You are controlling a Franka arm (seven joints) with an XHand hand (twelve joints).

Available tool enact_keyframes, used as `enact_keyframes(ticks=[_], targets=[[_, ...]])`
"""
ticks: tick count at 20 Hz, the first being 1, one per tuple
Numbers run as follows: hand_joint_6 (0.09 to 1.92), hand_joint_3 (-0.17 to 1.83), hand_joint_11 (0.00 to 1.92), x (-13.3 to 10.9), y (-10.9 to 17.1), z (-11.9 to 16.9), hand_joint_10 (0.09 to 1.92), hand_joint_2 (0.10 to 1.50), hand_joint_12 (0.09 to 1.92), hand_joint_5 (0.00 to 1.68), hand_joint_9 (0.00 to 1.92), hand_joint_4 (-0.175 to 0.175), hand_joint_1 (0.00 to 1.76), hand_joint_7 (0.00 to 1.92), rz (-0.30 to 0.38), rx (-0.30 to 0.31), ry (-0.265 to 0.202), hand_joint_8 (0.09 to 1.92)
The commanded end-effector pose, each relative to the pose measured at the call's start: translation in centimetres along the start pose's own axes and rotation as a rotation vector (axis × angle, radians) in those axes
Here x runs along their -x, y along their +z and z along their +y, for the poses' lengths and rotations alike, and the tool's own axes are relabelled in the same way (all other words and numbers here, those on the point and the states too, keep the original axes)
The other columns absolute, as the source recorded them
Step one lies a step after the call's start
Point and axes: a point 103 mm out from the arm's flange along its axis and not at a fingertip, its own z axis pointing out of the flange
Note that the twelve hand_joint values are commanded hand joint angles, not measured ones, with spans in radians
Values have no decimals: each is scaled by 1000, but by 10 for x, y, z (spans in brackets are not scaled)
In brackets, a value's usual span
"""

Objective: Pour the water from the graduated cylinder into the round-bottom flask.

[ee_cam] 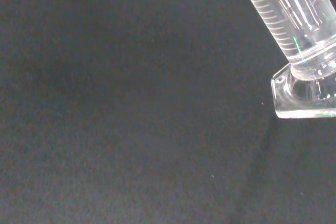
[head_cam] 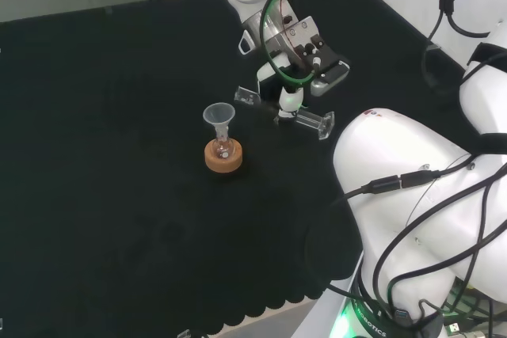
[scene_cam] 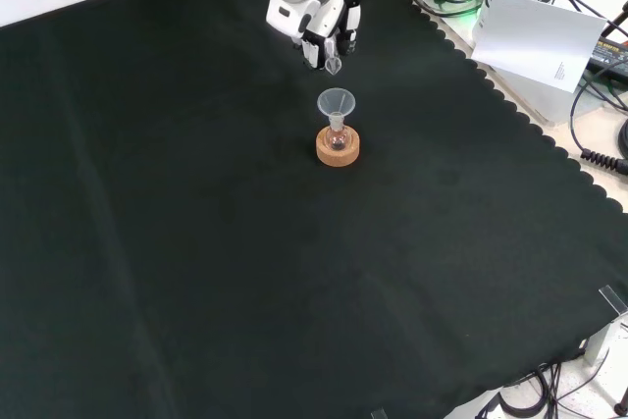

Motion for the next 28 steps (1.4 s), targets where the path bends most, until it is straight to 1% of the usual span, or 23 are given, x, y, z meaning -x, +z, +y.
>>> enact_keyframes(ticks=[1,6,8,10,11,15,20,21,22,28], targets=[[1010,-1,1107,5,1,-1,123,1115,868,964,1383,-175,1259,997,-5,-43,-1,1005],[995,-2,1107,6,1,1,114,1111,863,975,1393,-175,1261,1008,-18,-80,-8,989],[994,-2,1107,2,0,2,112,1110,862,976,1395,-175,1261,1009,-26,-91,-4,987],[993,-2,1107,6,1,5,111,1110,862,976,1396,-175,1261,1010,-35,-109,0,986],[992,-2,1107,6,1,5,111,1110,862,977,1397,-175,1261,1010,-41,-112,0,985],[991,-1,1105,-4,-5,5,108,1109,860,978,1398,-175,1261,1011,-59,-125,9,984],[990,-1,1104,-8,-11,5,104,1109,858,978,1398,-175,1262,1011,-70,-134,14,983],[990,-1,1104,-6,-12,5,103,1109,858,978,1398,-175,1262,1011,-61,-135,3,983],[990,-1,1104,-7,-13,5,103,1109,858,978,1399,-175,1262,1011,-61,-138,3,983],[990,-1,1104,-11,-17,7,99,1109,858,978,1400,-175,1262,1012,-88,-173,27,983]])
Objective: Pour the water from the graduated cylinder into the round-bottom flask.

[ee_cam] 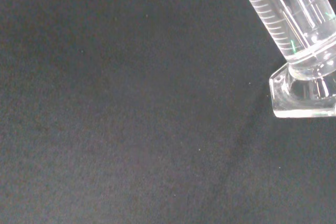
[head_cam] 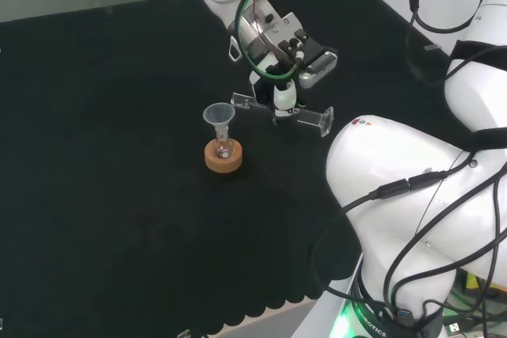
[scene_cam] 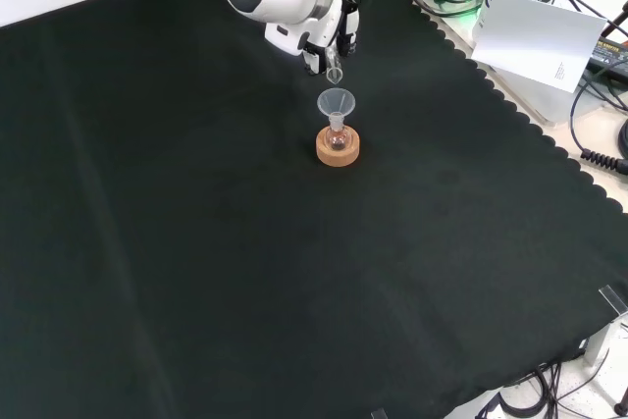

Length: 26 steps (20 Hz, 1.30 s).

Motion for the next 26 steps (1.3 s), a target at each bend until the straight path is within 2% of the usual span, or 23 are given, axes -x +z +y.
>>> enact_keyframes(ticks=[1,14,15,17,23,26], targets=[[990,-1,1104,-4,-4,1,99,1109,857,978,1400,-175,1262,1012,-23,-42,22,982],[990,0,1104,-11,-12,-1,91,1109,856,978,1402,-175,1262,1011,-73,-88,58,983],[990,0,1104,-7,-12,-3,91,1109,856,978,1402,-175,1262,1011,-42,-73,29,983],[991,0,1103,-2,-12,-5,90,1109,856,977,1402,-175,1262,1011,-38,-75,25,984],[992,0,1103,2,-15,-8,87,1109,855,976,1403,-175,1261,1010,-65,-120,80,985],[994,0,1103,-5,-19,-9,87,1109,855,976,1403,-175,1261,1009,-82,-139,104,986]])
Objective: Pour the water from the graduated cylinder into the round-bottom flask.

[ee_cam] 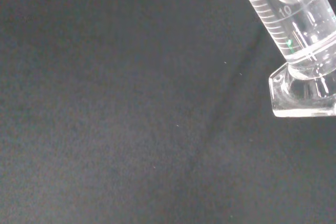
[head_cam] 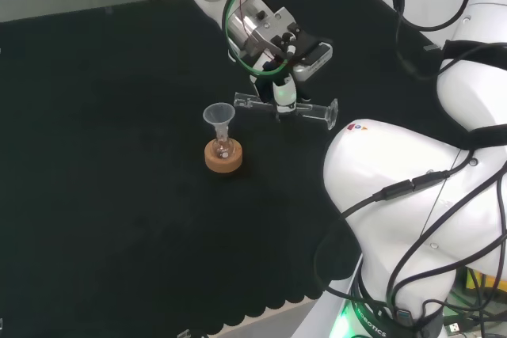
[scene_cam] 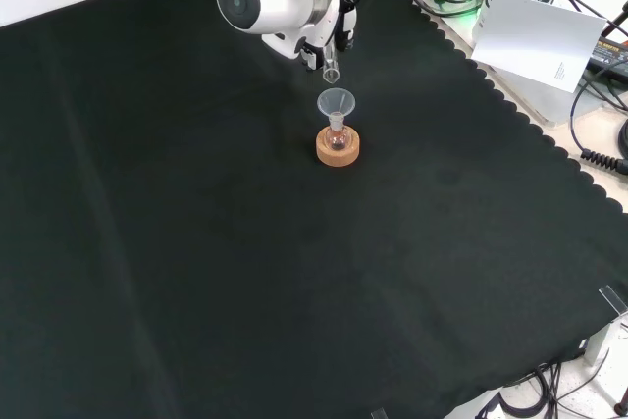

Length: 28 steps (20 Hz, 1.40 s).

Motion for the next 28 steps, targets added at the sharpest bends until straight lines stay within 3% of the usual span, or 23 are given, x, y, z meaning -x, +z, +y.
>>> enact_keyframes(ticks=[1,7,12,28], targets=[[994,0,1103,-12,-11,-4,87,1110,855,975,1403,-175,1261,1009,-47,-45,45,987],[996,0,1103,-27,-20,-3,87,1110,855,974,1405,-175,1261,1007,-73,-46,39,989],[998,0,1103,-19,-18,1,87,1111,855,973,1406,-175,1261,1007,-86,-57,30,991],[1001,1,1104,-29,-27,-3,87,1112,855,971,1408,-175,1260,1005,-99,-124,79,994]])
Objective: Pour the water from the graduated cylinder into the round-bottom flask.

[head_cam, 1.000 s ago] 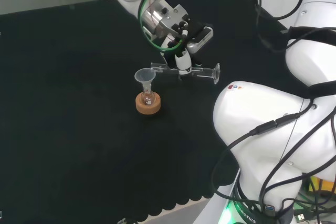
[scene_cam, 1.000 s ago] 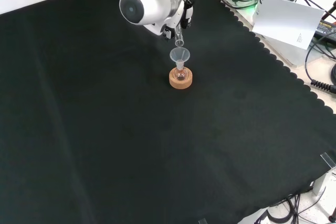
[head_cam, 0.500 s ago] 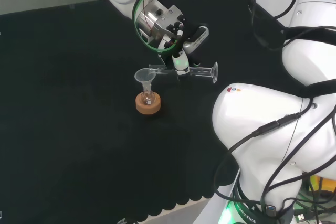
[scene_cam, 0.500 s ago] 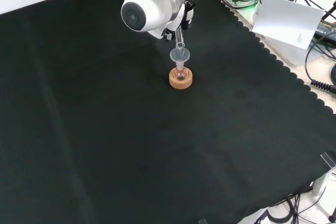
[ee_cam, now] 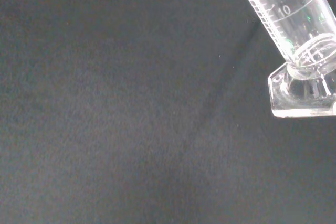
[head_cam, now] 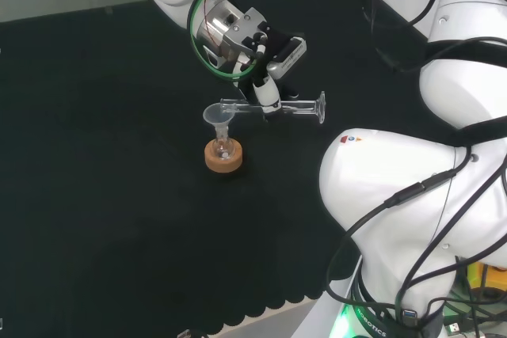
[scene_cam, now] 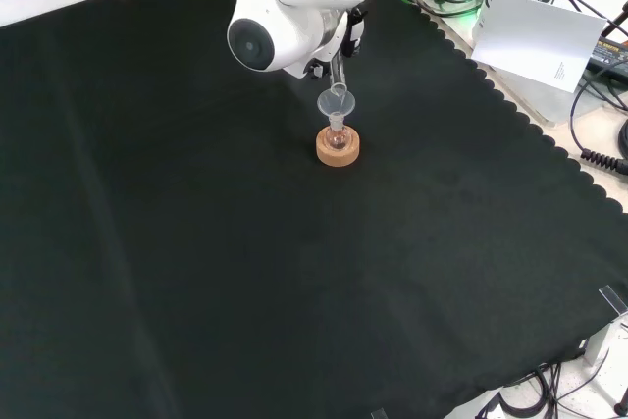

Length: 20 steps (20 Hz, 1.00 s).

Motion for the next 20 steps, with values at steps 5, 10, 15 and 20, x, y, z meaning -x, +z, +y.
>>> enact_keyframes(ticks=[5,10,15,20], targets=[[1002,1,1104,-8,-5,-2,87,1112,854,970,1408,-175,1260,1004,-12,-30,37,995],[1004,1,1103,-5,-5,-3,87,1113,854,969,1409,-175,1260,1003,-16,-45,64,996],[1005,1,1102,-5,-7,-5,87,1113,854,968,1410,-175,1260,1002,-20,-50,72,998],[1006,1,1101,0,-4,-3,87,1113,854,967,1411,-175,1260,1001,-24,-56,66,999]])
